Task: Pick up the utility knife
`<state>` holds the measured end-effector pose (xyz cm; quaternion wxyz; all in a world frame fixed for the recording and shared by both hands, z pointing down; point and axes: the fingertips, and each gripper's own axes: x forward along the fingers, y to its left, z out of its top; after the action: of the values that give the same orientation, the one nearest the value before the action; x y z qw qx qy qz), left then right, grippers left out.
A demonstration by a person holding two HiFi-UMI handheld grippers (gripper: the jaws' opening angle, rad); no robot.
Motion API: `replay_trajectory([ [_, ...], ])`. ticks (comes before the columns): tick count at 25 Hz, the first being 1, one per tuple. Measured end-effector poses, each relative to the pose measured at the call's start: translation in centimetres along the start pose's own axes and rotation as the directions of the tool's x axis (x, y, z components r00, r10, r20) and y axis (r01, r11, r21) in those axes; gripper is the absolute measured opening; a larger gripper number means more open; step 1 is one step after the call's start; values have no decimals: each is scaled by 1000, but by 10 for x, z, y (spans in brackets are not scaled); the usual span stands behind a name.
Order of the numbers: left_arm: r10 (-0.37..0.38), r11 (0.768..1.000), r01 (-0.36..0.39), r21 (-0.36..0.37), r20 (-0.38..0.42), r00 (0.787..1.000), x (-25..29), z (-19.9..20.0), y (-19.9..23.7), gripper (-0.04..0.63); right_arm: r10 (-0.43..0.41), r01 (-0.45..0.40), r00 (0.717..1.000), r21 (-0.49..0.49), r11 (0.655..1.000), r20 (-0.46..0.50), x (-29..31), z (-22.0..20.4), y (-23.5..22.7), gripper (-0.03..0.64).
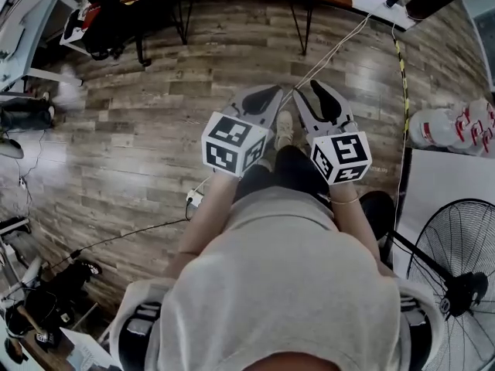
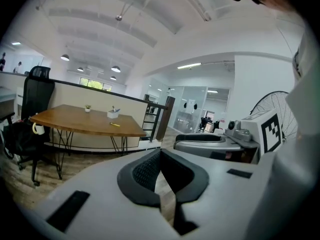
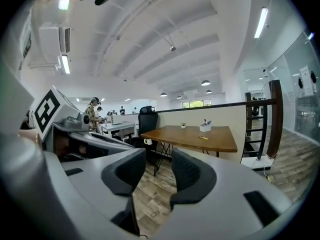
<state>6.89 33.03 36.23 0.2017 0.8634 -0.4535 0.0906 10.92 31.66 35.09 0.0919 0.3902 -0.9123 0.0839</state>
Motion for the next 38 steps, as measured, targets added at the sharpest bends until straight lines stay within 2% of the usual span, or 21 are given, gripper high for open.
replay_trajectory([
  [7,73,997,-73,-17,-1,997,39,27,58,12,45,-45,999,10,999,21,63,21,-40,164],
  [14,136,991,-135,-23,42,990,97,77,102,12,96,-96,995,-4,995,27,122,49,-102,164],
  [19,156,988,-155,-25,64,986,142,105,117,12,118,-118,992,-16,993,39,150,66,-148,163],
  [30,202,979,-201,-39,27,979,174,111,153,12,111,-111,994,42,993,12,185,57,-191,161],
  [38,159,986,-159,-51,-9,987,213,118,193,12,81,-80,997,58,995,-9,231,57,-217,161],
])
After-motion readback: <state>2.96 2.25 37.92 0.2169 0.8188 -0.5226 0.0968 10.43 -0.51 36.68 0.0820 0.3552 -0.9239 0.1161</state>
